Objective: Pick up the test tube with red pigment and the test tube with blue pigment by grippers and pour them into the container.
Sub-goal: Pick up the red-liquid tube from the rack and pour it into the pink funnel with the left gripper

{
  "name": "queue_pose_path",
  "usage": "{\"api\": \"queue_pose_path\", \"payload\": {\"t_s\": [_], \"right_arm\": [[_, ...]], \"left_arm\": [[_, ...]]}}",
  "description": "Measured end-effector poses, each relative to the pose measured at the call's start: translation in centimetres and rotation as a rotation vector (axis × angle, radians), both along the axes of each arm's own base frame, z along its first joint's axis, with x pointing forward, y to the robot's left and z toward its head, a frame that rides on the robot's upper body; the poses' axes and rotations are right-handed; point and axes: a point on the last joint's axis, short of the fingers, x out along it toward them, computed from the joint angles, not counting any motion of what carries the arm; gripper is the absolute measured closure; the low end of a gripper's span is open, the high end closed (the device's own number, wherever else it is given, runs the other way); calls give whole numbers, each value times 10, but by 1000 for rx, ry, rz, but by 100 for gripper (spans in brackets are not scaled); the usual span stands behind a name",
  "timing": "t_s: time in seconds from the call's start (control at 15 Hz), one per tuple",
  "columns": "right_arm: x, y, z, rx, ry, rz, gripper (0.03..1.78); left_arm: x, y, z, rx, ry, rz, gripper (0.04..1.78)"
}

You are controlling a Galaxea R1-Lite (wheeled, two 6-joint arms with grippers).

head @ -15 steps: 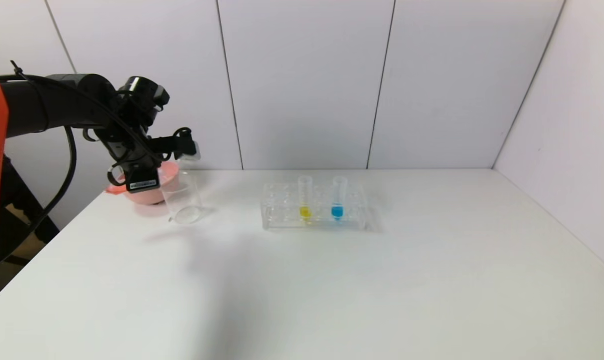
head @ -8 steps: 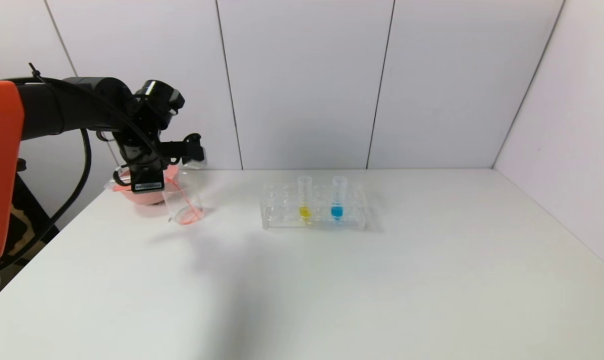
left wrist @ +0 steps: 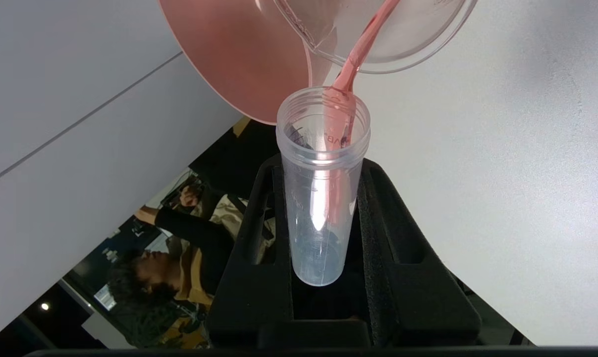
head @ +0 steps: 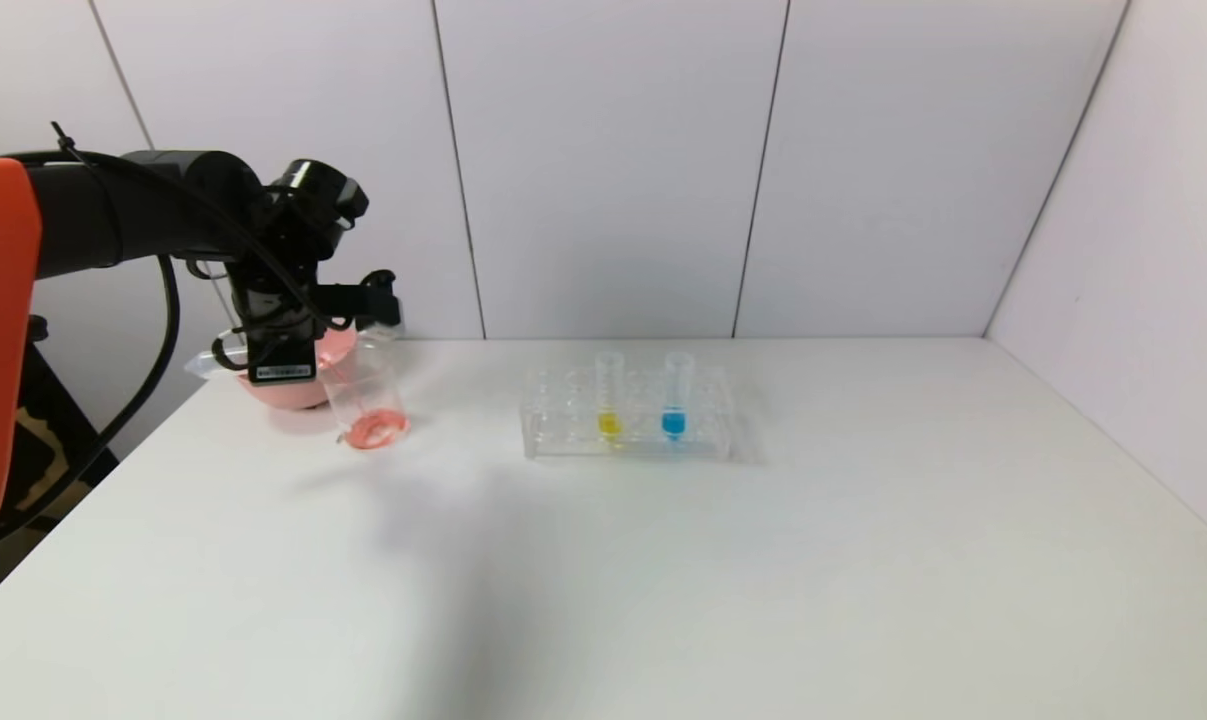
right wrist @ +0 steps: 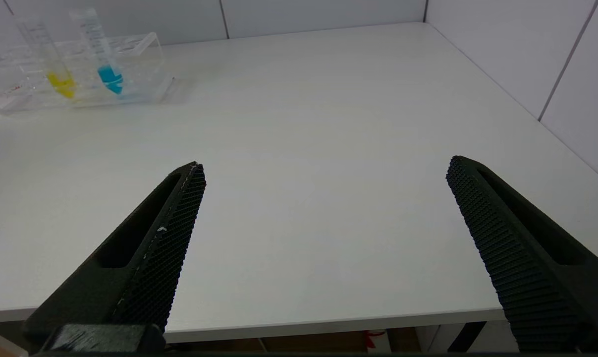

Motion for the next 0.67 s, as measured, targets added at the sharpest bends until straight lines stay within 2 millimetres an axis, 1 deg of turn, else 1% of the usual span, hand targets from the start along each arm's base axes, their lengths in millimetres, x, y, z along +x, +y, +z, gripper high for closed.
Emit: {"api": "queue_pose_path", "payload": {"t_s": [0.27, 0.67], "right_arm": [[0, 0, 0, 0, 0, 0, 4], [0, 0, 0, 0, 0, 0, 4]], "left_arm": [[0, -2, 3, 36, -11, 9, 139], [-3, -14, 4, 53, -13, -17, 139]]}}
